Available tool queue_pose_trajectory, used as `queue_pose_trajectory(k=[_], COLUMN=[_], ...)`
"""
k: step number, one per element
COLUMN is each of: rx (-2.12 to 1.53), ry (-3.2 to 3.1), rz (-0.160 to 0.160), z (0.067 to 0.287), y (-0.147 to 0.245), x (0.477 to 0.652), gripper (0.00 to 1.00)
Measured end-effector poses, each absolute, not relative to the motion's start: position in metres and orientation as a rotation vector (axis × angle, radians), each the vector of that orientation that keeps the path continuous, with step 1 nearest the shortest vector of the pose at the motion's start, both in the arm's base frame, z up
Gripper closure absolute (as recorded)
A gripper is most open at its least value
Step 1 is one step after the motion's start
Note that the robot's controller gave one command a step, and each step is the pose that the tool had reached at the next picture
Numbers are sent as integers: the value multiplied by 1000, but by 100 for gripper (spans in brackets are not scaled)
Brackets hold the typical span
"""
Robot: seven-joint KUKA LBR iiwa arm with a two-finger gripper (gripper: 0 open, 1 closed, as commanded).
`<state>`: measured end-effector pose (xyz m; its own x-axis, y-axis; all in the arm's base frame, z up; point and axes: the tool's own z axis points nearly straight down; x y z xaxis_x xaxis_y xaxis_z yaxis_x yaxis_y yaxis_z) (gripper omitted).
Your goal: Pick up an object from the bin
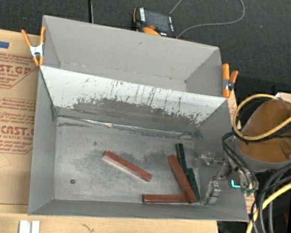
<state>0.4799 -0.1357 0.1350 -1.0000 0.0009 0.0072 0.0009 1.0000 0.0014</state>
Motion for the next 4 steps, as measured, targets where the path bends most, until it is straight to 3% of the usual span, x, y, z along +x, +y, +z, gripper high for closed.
queue_pose_trajectory(k=[1, 2, 3, 4], rx=[659, 1419, 1917, 1915], ry=[-3071, -2809, -2490, -2492], rz=[2, 1, -4, -4], z=[73, 86, 69, 70], y=[-96, -93, -42, -43], x=[513, 566, 552, 552], gripper=[0, 0, 0, 100])
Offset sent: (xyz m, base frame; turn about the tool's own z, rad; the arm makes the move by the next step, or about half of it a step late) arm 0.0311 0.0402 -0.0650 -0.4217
